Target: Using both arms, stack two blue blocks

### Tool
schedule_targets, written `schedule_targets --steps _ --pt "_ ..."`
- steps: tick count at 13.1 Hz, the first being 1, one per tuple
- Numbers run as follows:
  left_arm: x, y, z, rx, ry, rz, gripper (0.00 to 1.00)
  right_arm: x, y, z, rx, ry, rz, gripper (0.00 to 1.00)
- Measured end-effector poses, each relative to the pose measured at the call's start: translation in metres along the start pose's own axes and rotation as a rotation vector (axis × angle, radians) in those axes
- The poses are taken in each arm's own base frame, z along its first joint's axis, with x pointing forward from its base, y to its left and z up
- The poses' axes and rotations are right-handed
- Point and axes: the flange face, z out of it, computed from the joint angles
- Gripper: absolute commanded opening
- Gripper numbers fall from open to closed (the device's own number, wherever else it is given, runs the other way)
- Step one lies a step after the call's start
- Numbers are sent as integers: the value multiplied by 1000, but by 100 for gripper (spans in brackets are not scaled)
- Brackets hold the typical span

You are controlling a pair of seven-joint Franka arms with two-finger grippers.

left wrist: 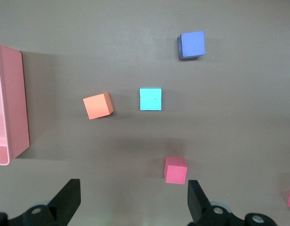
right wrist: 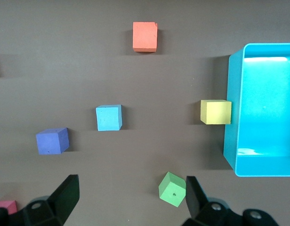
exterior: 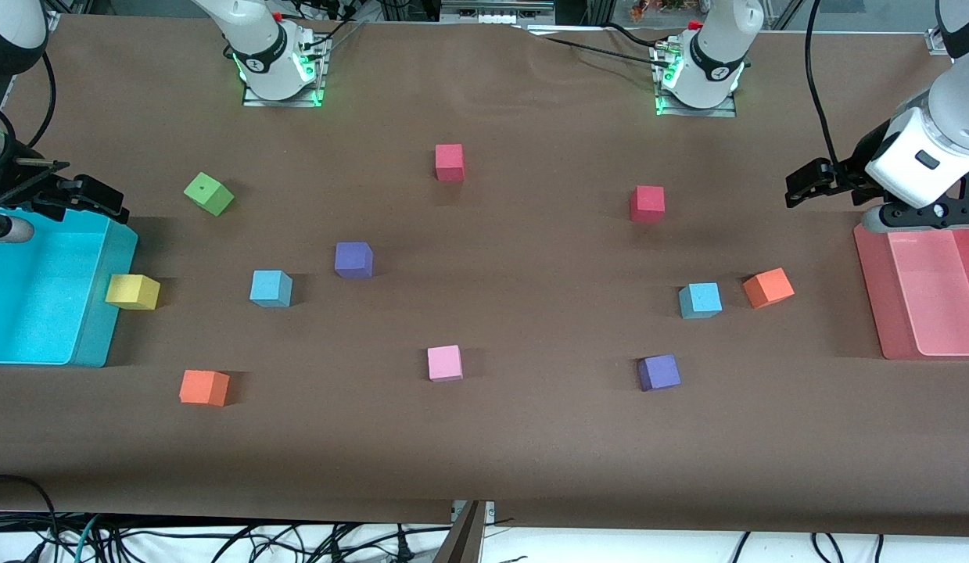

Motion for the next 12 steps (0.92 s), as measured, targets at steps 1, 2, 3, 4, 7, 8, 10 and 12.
schedule_targets --steps 1,2,3,4,7,8,10,12 --pt "0 0 0 0 0 0 100 0 0 0 0 -1 0 100" --pt "0 0 0 0 0 0 100 0 0 0 0 -3 0 100" --pt "0 0 0 0 -1 0 100 0 0 2 0 -6 0 100" --pt "0 0 1 0 -1 0 100 0 0 5 0 -12 0 100" --pt "1 0 2 0 -4 -1 100 6 -4 30 -2 -67 -7 100" --pt "1 0 3 1 -5 -1 100 11 -9 46 -3 -101 -14 100" --pt "3 0 5 1 -8 -2 100 20 -24 79 -8 -159 -38 100" --pt "7 0 9 0 -4 -2 100 29 -50 117 -21 -208 -45 100"
